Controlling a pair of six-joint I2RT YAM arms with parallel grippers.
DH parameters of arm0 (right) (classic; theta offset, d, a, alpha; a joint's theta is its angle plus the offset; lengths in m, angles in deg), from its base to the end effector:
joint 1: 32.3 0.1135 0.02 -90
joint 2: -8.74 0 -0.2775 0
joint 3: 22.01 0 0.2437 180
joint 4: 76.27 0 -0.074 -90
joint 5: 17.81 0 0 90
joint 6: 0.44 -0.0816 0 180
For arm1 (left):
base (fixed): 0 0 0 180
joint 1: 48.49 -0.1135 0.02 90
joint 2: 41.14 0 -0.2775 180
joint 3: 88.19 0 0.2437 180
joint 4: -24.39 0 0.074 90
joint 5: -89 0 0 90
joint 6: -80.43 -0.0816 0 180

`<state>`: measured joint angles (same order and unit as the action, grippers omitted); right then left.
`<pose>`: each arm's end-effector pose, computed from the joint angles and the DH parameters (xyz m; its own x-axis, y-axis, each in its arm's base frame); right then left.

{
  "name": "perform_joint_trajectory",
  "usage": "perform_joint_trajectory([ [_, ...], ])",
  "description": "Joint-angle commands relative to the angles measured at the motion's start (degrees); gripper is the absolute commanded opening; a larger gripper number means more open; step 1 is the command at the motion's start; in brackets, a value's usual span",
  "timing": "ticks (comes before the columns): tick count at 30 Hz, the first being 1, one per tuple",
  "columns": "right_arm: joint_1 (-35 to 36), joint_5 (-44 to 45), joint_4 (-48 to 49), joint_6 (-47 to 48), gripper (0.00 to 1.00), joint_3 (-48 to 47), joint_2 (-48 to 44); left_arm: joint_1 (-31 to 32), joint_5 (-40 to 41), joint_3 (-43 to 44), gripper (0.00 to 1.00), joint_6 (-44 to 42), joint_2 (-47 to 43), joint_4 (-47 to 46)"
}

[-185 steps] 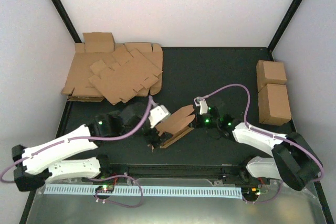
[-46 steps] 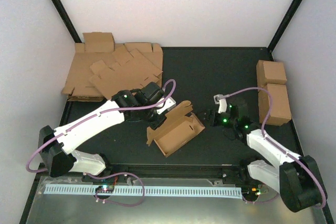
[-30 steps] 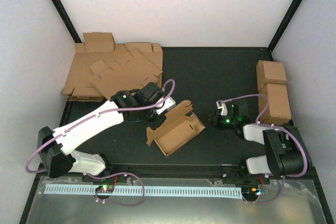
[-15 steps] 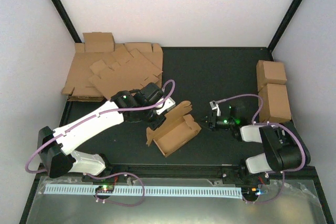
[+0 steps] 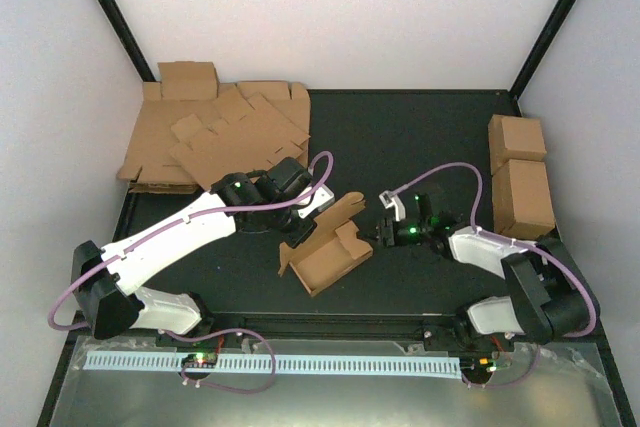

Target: Fold the paper box

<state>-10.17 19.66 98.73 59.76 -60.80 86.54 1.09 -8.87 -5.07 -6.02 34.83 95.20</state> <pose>0.1976 0.1503 0.1454 -0.9352 -0.0539 -0.3501 -0.3379 0.4325 0.8359 0.1622 -0.2076 0.2743 -0.6291 0.6441 -0.4352 0.7560 0.6371 -0.1499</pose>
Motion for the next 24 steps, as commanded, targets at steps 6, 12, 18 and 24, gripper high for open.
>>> perform_joint_trajectory([
  [6,7.2,17.9,-9.0,6.5,0.44,-1.9,-2.1,0.2,-1.7,0.5,0.02,2.3,0.2,-2.5],
  [12,11.8,27.8,-8.3,6.8,0.38,-0.6,-5.1,-0.1,-4.3,0.0,0.02,4.6,1.0,-3.7],
  [18,15.9,36.3,-11.5,8.8,0.37,-1.7,-7.3,-0.3,-5.8,0.0,0.02,7.0,1.8,-4.2],
  [24,19.9,42.8,-12.2,8.9,0.38,-1.5,-8.9,-0.4,-6.1,0.1,0.01,8.0,2.6,-4.2],
])
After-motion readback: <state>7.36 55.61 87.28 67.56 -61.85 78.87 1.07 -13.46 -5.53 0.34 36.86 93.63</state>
